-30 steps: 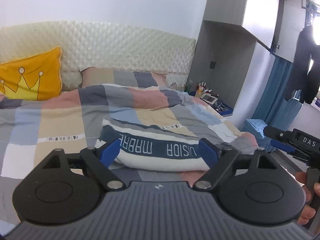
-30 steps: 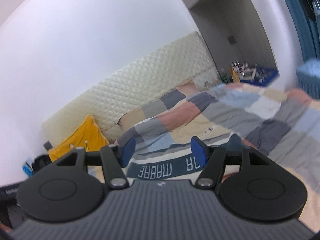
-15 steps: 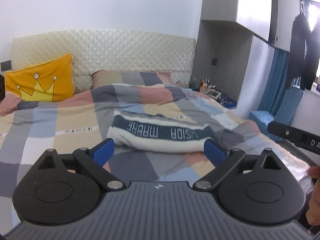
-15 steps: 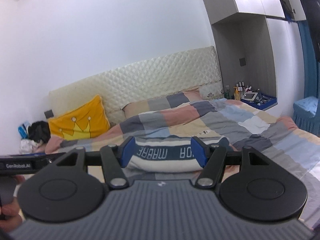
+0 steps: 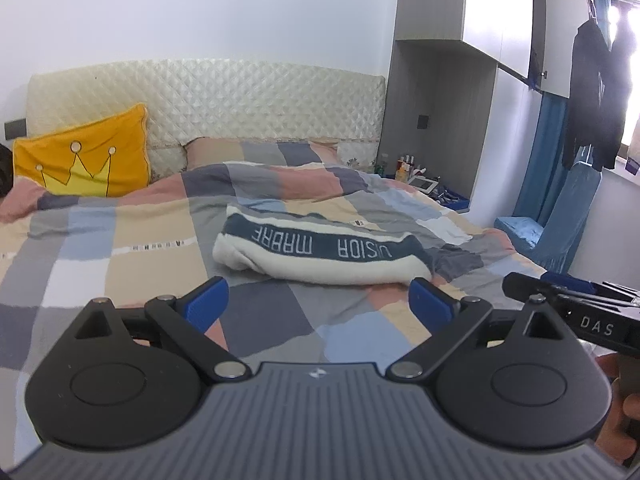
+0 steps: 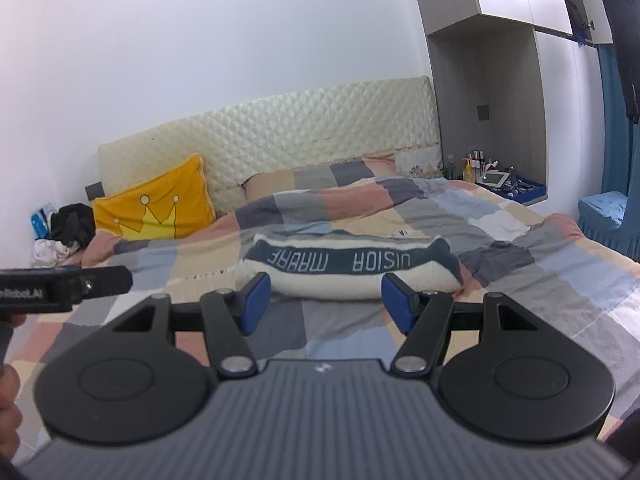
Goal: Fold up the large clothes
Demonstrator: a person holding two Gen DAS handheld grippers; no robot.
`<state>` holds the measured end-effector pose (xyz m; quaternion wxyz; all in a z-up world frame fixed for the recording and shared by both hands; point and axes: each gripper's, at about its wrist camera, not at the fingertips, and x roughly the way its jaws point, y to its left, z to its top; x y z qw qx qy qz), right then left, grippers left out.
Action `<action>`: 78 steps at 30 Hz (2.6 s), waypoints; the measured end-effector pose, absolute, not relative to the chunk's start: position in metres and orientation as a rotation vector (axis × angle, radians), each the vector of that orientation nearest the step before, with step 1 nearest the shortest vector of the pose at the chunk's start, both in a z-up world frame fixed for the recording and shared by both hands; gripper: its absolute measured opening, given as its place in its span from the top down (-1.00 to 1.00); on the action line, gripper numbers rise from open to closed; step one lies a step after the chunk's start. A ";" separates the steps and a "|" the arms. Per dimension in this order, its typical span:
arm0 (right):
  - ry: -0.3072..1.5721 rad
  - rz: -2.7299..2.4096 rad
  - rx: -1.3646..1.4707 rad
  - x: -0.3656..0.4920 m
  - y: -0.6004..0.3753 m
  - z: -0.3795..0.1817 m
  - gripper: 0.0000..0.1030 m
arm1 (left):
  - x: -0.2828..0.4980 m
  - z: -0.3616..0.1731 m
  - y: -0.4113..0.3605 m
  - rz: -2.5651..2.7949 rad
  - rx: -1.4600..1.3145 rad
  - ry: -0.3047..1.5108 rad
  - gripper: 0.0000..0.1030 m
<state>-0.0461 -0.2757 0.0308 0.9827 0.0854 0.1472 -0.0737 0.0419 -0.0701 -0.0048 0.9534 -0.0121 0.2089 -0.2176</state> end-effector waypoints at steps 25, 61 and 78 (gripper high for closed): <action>0.404 -0.179 0.150 -0.028 -0.264 -0.020 -0.26 | 0.077 -0.052 -0.070 -0.422 -0.011 0.458 -0.94; 0.386 -0.205 0.121 -0.033 -0.266 -0.007 -0.26 | 0.066 -0.053 -0.072 -0.401 -0.024 0.429 -0.95; 0.342 -0.256 0.092 -0.042 -0.267 0.001 -0.90 | 0.060 -0.051 -0.073 -0.403 -0.033 0.423 -0.95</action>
